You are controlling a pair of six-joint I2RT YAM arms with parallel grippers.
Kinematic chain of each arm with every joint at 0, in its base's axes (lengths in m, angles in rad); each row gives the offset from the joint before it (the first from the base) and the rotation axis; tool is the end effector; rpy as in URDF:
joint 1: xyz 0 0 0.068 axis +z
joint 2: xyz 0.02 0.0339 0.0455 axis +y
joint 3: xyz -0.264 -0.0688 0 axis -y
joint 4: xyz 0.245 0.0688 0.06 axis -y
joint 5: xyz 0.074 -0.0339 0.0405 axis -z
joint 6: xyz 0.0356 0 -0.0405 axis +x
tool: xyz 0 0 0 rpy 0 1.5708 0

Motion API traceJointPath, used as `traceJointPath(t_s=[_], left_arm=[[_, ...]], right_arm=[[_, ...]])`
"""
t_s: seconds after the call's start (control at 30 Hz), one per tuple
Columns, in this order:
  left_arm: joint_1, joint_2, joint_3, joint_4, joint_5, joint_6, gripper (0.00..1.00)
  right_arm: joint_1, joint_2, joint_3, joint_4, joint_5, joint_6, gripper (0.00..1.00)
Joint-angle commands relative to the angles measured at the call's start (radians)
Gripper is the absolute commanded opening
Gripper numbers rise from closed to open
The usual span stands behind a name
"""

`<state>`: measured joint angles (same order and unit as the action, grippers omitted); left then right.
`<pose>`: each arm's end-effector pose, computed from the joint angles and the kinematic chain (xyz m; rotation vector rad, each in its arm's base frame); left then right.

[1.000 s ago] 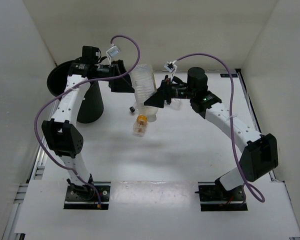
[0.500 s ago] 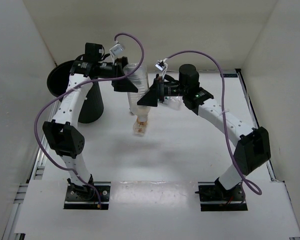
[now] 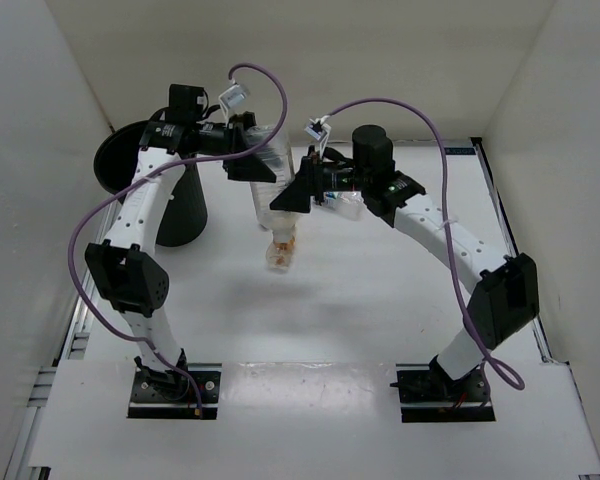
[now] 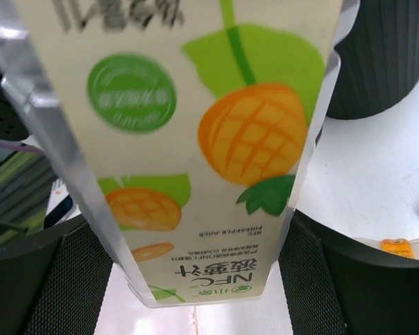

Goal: Put the plastic bottles in the bin

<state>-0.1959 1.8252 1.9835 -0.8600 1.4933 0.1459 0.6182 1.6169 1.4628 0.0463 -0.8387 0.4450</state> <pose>0.3634 -0.1083 0.4173 1.0519 1.6176 -1.6607 0.2949 0.2422 0.3884 -0.8451 1.6751 1.4620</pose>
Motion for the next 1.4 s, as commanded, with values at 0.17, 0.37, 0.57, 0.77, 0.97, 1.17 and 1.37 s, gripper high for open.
traceJointPath(t_s=[0.17, 0.37, 0.57, 0.77, 0.97, 1.17, 1.37], left_arm=[[0.111, -0.150, 0.112, 0.019, -0.491, 0.018, 0.11], [0.099, -0.236, 0.196, 0.085, -1.175, 0.121, 0.11], [0.090, -0.236, 0.196, 0.142, -1.618, 0.268, 0.11], [0.190, -0.176, 0.032, 0.162, -1.653, 0.293, 0.11], [0.262, -0.081, 0.018, 0.162, -1.639, 0.247, 0.25], [0.262, -0.072, -0.034, 0.162, -1.671, 0.256, 0.68], [0.262, -0.118, -0.074, 0.162, -1.662, 0.256, 0.99]], right_arm=[[-0.017, -0.230, -0.077, -0.126, 0.361, -0.060, 1.00], [-0.017, -0.351, -0.162, -0.161, 0.556, -0.095, 1.00], [-0.017, -0.370, -0.199, -0.198, 0.547, -0.095, 1.00], [-0.017, -0.370, -0.220, -0.218, 0.547, -0.077, 1.00], [-0.017, -0.359, -0.210, -0.313, 0.653, -0.066, 1.00], [-0.017, -0.319, -0.210, -0.416, 0.736, -0.055, 1.00], [-0.017, -0.284, -0.199, -0.451, 0.745, -0.077, 1.00]])
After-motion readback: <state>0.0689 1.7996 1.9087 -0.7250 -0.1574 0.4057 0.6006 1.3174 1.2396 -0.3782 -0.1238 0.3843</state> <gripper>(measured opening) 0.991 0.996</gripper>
